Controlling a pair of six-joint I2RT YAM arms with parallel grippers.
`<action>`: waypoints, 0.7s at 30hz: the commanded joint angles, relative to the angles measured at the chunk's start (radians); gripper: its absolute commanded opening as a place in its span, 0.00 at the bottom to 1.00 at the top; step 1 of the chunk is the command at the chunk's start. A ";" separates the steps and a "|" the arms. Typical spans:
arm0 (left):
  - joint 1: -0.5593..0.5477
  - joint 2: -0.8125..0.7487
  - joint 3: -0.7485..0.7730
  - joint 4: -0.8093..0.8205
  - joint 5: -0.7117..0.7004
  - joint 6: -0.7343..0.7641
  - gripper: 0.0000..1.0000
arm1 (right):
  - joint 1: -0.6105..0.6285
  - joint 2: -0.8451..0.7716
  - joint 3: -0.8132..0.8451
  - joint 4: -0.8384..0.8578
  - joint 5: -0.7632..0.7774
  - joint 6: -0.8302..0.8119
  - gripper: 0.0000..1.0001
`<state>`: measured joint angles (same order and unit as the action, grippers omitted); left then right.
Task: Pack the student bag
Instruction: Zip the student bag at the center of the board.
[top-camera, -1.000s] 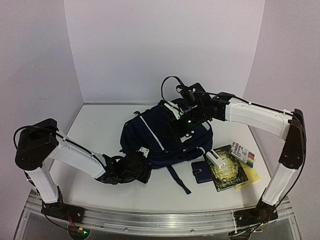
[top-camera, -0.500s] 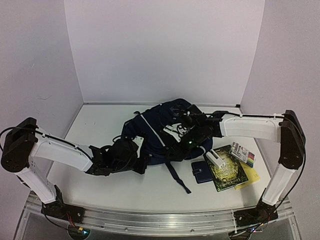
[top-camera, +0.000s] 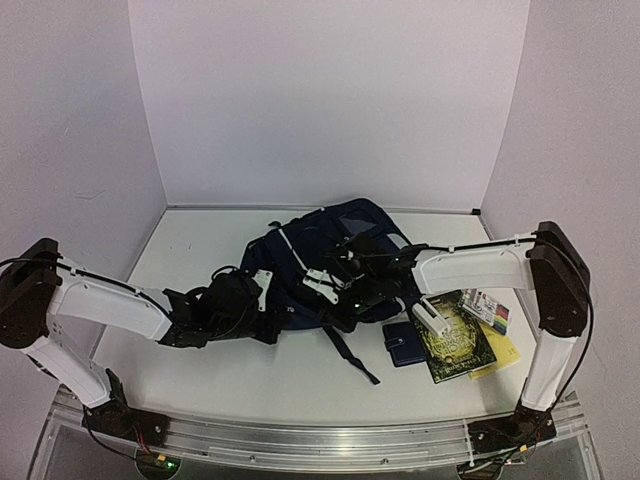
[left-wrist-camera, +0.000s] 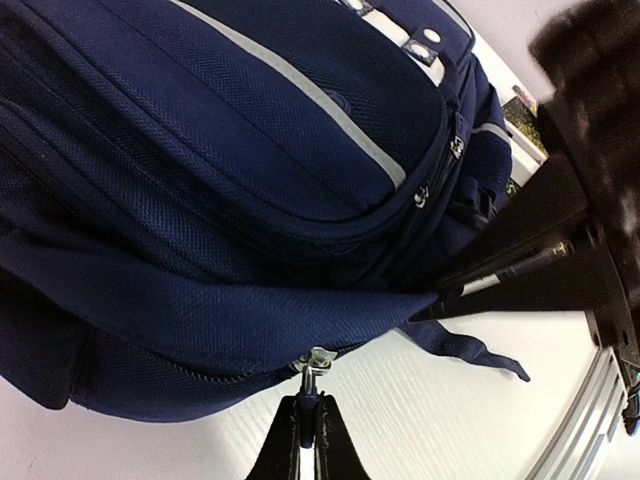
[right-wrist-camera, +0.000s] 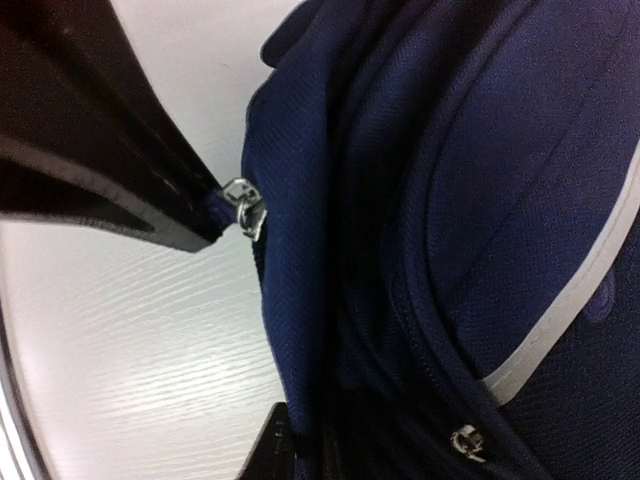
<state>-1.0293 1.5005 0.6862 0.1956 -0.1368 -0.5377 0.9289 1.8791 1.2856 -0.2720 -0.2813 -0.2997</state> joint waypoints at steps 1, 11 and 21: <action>0.057 -0.094 -0.006 0.015 -0.044 -0.043 0.00 | 0.004 -0.028 0.002 -0.004 0.120 -0.046 0.00; 0.187 -0.155 -0.033 -0.150 -0.130 -0.121 0.00 | -0.067 -0.188 -0.157 -0.024 0.177 -0.108 0.00; 0.163 -0.298 -0.104 -0.098 0.109 -0.011 0.00 | -0.211 -0.042 0.040 -0.015 0.212 -0.240 0.00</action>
<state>-0.8721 1.2860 0.6061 0.0847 -0.0828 -0.6101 0.7947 1.7621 1.1936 -0.2621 -0.2181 -0.4768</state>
